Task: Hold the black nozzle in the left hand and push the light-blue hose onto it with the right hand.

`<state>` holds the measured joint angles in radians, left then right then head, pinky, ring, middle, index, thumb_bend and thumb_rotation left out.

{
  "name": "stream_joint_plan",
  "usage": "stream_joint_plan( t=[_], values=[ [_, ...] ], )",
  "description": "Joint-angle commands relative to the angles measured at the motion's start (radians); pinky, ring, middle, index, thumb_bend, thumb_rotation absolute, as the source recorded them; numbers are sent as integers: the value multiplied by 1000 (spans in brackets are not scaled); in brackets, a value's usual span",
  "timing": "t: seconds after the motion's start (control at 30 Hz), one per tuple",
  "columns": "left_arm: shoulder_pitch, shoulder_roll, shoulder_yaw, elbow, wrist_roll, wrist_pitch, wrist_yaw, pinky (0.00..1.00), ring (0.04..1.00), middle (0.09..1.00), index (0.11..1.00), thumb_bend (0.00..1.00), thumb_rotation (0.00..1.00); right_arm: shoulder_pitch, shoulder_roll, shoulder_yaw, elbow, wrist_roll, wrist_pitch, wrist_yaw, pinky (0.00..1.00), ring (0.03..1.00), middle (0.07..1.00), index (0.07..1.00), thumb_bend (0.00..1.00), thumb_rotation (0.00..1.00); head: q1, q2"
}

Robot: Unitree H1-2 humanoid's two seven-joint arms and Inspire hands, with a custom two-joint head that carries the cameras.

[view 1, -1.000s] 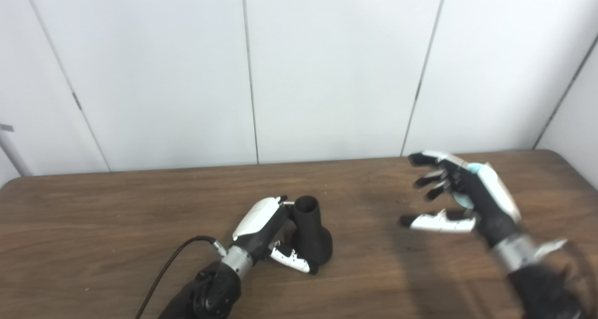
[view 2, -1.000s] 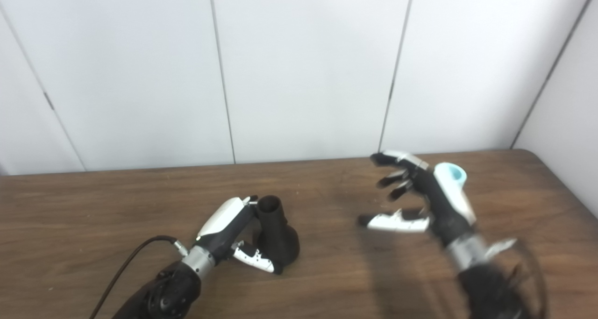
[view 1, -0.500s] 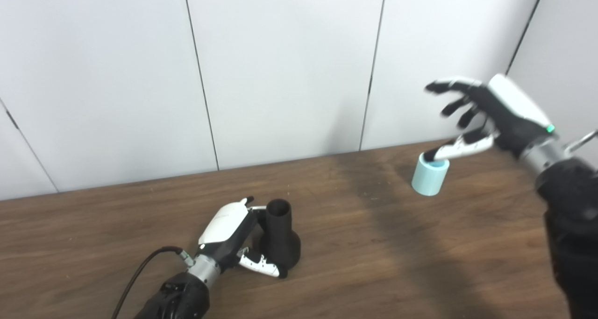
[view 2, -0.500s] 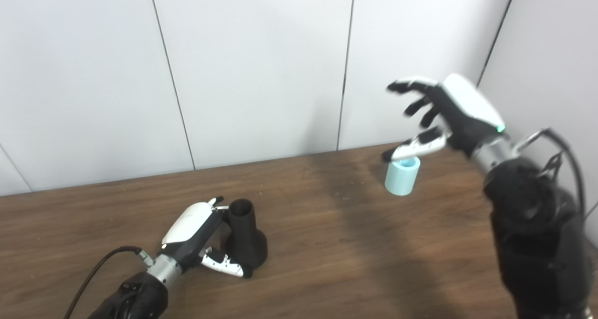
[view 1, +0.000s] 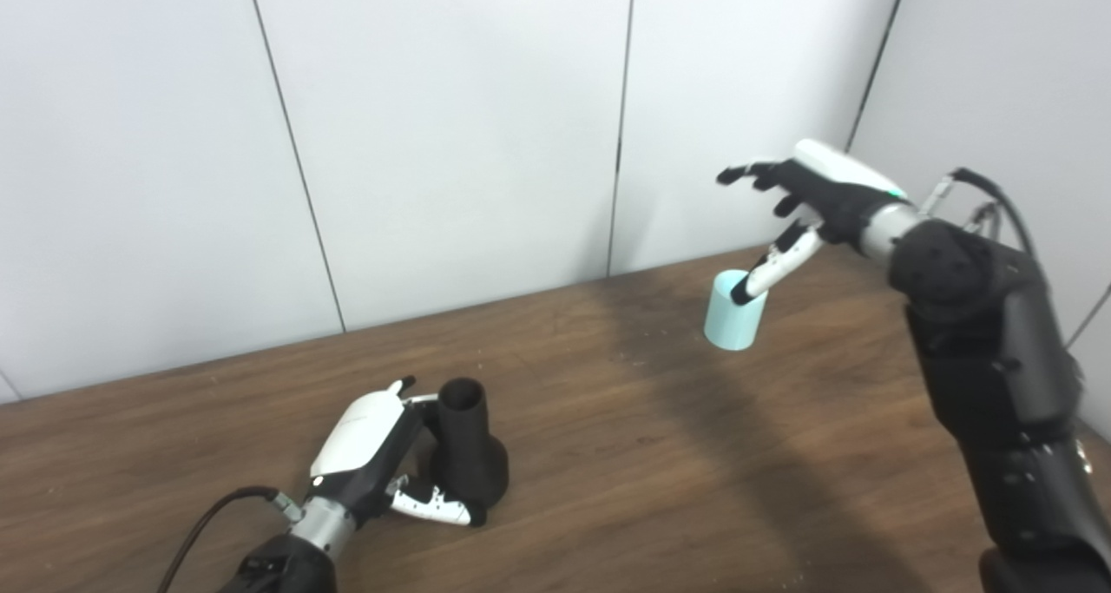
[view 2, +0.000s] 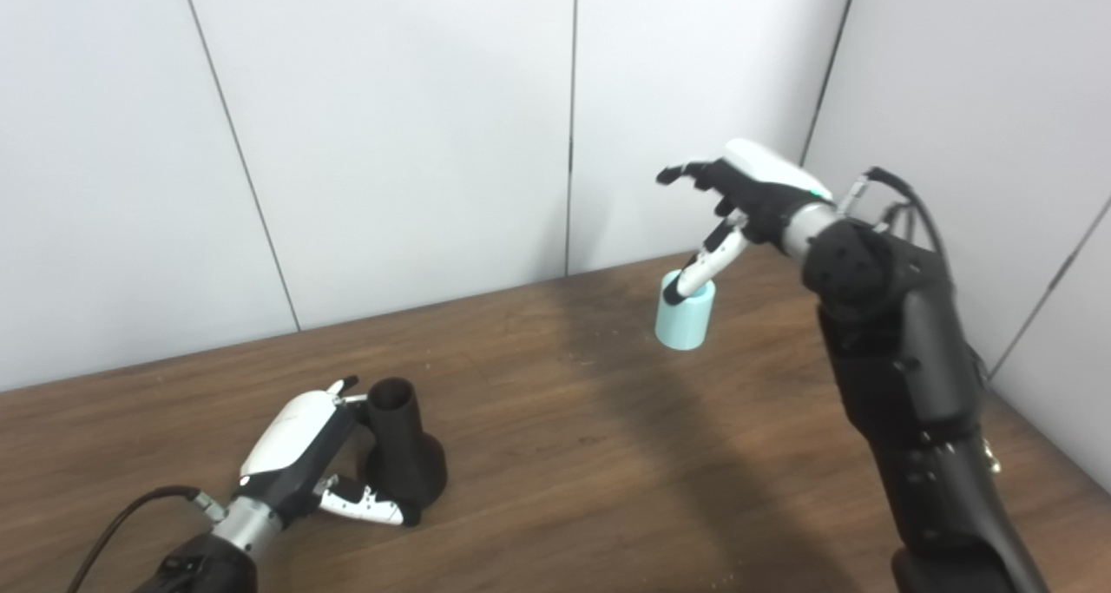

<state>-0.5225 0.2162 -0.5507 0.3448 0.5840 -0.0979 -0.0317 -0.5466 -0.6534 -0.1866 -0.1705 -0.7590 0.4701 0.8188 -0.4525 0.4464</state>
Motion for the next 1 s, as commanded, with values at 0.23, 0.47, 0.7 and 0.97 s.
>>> stream_joint_plan(
  t=[0.23, 0.47, 0.7, 0.97],
  values=[
    [88, 44, -58, 115, 63, 12, -75, 1000, 610, 471, 497, 525, 0, -123, -74, 178, 205, 9, -15, -125, 876, 962, 980, 880, 894, 160, -9, -1],
    [92, 53, -59, 102, 62, 8, -78, 1000, 610, 472, 496, 525, 0, -211, -77, 353, 385, -96, -12, -191, 738, 920, 984, 897, 964, 236, -10, -1],
    [95, 53, -56, 100, 54, 3, -79, 1000, 609, 489, 486, 525, 0, -229, -69, 362, 471, -64, -26, -276, 746, 923, 980, 896, 952, 208, -3, 0],
    [107, 53, -55, 88, 56, 8, -75, 1000, 608, 486, 487, 525, 0, -219, -65, 377, 500, -55, -31, -362, 735, 890, 929, 874, 943, 185, 3, 5]
  ],
)
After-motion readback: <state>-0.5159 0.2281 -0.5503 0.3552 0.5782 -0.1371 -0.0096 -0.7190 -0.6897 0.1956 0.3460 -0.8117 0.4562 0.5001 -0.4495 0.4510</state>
